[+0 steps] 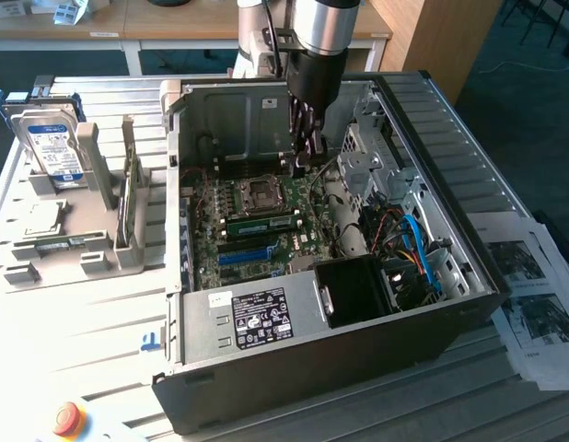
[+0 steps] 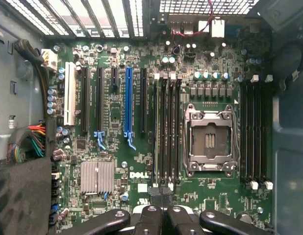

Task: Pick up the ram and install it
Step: 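Press down the ram until it locks into place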

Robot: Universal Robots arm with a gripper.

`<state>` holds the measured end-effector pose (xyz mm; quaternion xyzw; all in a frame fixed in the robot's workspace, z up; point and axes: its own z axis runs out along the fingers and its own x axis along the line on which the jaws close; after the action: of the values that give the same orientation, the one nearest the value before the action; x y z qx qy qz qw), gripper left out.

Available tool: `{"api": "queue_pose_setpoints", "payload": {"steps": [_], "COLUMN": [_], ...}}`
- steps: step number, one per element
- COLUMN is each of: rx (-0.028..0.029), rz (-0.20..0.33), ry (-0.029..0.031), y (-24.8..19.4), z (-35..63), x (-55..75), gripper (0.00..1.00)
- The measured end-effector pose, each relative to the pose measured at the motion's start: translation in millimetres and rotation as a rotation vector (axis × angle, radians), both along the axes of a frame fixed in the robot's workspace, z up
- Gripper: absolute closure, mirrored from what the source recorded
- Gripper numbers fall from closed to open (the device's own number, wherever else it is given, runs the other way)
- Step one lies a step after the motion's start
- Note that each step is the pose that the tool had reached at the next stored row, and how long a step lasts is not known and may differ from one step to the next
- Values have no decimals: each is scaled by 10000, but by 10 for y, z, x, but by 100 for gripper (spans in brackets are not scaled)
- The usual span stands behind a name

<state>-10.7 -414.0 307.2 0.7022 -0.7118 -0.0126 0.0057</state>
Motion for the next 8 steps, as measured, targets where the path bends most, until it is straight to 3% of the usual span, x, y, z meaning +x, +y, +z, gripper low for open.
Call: {"api": "queue_pose_setpoints", "payload": {"steps": [8], "rx": [1], "rz": [1], "ry": [-103], "y": [0], "z": [-4], "x": [66], "gripper": [90]}}
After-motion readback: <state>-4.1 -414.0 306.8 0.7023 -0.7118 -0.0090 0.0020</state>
